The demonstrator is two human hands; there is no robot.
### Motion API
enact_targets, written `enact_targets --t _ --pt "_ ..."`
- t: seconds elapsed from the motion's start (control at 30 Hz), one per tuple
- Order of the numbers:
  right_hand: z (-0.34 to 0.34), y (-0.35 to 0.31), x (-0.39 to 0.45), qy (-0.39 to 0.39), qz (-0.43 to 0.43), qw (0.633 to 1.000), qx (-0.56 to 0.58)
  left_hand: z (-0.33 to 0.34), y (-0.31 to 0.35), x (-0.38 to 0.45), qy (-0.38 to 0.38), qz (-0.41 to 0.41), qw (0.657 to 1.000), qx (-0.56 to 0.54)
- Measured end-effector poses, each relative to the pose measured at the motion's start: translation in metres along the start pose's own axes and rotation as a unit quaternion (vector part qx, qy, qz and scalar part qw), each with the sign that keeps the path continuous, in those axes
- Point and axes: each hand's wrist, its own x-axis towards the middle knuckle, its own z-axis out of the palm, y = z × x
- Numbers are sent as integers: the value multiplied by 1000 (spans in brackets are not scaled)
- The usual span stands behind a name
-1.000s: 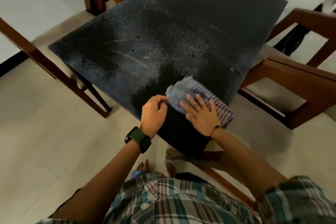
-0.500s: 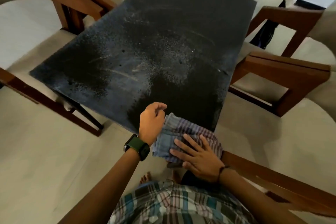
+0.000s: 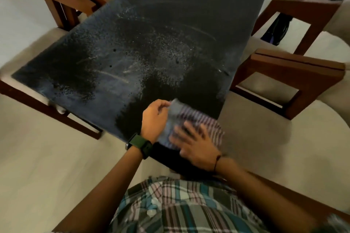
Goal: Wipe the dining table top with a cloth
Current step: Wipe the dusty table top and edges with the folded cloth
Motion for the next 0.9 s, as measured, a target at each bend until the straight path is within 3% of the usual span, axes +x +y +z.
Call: enact_targets --t 0.13,0.2,0.33,0.53,0.6,0.7,0.77,0.83,0.9 --pt "11 12 -21 17 -122 992 -33 15 9 8 2 -19 1000 17" --pt "-1 37 -3 -15 -74 997 -11 19 16 14 -3 -20 1000 20" --pt "-27 113 42 -45 110 991 69 25 25 15 11 -29 998 46" --pt "-60 192 100 -86 211 970 90 31 23 8 14 -55 997 59" --pt "-52 165 92 -63 165 983 50 32 22 5 28 -59 996 63" --pt "-26 71 44 8 -11 998 64 34 25 10 49 -49 995 66" --pt "-14 23 18 -39 -128 988 78 37 30 16 53 -43 995 66" --pt "-10 16 8 -71 -182 978 76 41 37 21 67 -37 994 79" --pt "-17 41 19 -60 -179 980 62 45 42 26 72 -35 993 86"
